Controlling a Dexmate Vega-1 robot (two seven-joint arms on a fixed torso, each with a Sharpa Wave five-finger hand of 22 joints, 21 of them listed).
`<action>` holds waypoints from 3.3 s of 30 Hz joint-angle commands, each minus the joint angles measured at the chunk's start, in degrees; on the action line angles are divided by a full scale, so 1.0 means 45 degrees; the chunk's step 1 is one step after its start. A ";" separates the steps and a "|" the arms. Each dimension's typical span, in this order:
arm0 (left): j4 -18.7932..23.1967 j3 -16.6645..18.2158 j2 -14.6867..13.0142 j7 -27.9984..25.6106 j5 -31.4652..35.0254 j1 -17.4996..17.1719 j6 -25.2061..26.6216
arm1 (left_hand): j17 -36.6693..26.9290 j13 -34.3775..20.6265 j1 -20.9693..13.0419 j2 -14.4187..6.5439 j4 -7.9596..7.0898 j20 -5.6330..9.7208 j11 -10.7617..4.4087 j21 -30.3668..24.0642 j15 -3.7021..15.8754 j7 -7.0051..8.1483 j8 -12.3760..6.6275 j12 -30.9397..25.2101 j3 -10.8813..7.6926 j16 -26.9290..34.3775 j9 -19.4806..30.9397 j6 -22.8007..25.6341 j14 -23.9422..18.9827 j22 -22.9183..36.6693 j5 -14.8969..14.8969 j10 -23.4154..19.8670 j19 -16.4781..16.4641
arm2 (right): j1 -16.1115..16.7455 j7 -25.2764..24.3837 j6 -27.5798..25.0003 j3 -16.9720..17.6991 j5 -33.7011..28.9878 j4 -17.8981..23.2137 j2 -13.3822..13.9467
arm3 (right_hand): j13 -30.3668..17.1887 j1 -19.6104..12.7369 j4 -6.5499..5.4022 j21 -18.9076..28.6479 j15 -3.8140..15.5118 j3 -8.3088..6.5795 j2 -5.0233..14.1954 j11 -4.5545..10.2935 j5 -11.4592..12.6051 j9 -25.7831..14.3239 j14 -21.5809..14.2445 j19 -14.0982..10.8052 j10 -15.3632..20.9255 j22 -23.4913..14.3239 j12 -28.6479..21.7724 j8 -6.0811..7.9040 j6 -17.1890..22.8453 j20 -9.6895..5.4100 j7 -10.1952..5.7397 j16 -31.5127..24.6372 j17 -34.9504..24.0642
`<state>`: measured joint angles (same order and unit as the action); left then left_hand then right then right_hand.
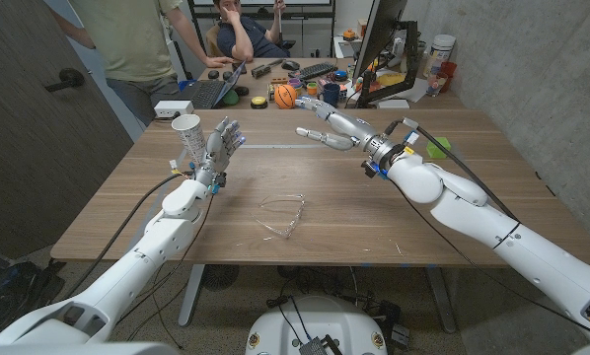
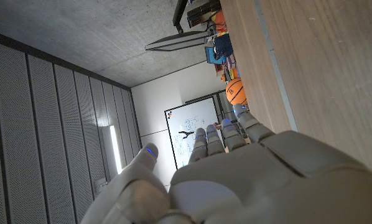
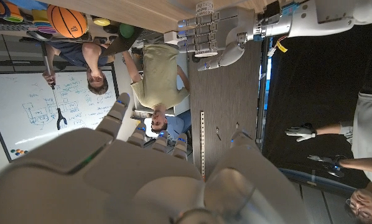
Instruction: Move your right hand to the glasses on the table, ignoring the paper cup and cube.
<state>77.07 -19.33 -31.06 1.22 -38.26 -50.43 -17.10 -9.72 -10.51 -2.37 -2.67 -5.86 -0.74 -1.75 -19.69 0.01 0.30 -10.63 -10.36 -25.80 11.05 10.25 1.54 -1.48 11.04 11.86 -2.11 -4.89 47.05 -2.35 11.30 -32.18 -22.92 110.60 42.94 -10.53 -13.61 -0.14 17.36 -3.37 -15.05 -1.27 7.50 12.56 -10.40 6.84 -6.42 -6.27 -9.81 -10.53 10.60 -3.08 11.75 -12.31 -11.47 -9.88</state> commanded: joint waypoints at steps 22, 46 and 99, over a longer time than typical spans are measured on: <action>0.0655 0.0062 -0.0338 -0.0230 0.0056 -0.0417 0.0283 | -0.0073 -0.0055 0.0171 0.0002 -0.0079 0.0002 0.0054 0.0069 -0.0027 -0.0016 -0.0055 -0.0082 0.0121 0.0081 0.0044 0.0063 -0.0104 0.0061 0.0087 -0.0154 -0.0164 | -0.0787 0.2212 -0.0999 -0.2046 -0.4239 0.0969 -0.0137 | -0.0035 -0.0584 0.0361 -0.0287 0.0148 0.0069 -0.0034 0.0080 0.0180 -0.0051 -0.0104 -0.0489 -0.0247 0.0000 -0.0014 0.0004 -0.0369 0.0108 -0.0066 -0.0014 -0.0030; 0.0823 0.0124 -0.0472 -0.0189 0.0014 -0.0607 0.0279 | -0.0074 -0.0055 0.0208 0.0012 -0.0136 -0.0015 0.0044 0.0122 -0.0038 -0.0038 -0.0056 -0.0087 0.0209 0.0084 0.0044 0.0066 -0.0105 0.0064 0.0105 -0.0177 -0.0177 | -0.1515 0.3203 0.0057 -0.3033 -0.5538 0.0285 -0.0612 | -0.0030 -0.0954 0.0500 -0.0588 0.0382 0.0023 0.0224 0.0233 0.0272 -0.0073 -0.0026 -0.0495 -0.0483 -0.0003 0.0022 0.0096 -0.0226 0.0092 -0.0092 0.0034 -0.0026; 0.0927 0.0345 -0.0733 0.0235 -0.0376 -0.1016 0.0214 | -0.0071 -0.0061 0.0238 0.0014 -0.0241 -0.0060 0.0101 0.0243 -0.0094 -0.0079 -0.0056 -0.0117 0.0388 0.0085 0.0044 0.0077 -0.0116 0.0069 0.0154 -0.0327 -0.0198 | -0.2165 0.5464 -0.0220 -0.4291 -0.6364 -0.0514 -0.1290 | -0.0012 -0.2852 0.1316 -0.1197 0.1363 0.0392 0.0972 0.0367 0.0624 -0.0112 -0.2713 -0.2823 0.2586 -0.0027 -0.0378 0.0453 0.2449 -0.0094 -0.0083 -0.0272 0.0014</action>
<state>81.03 -17.89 -34.20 2.12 -39.72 -54.68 -16.15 -9.72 -10.51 -1.77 -2.65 -7.04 -1.04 -1.43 -18.83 -0.27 0.31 -10.63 -10.60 -24.16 11.05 10.24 1.53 -1.77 11.04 12.30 -3.04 -5.19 37.40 21.45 10.62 -51.25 -52.10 108.24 37.14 -10.39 -25.77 5.55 12.07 2.06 -13.46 3.09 9.05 15.06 -10.80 -4.74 -18.49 4.97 -9.74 -12.19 12.51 7.39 11.35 -12.29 -12.59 -9.89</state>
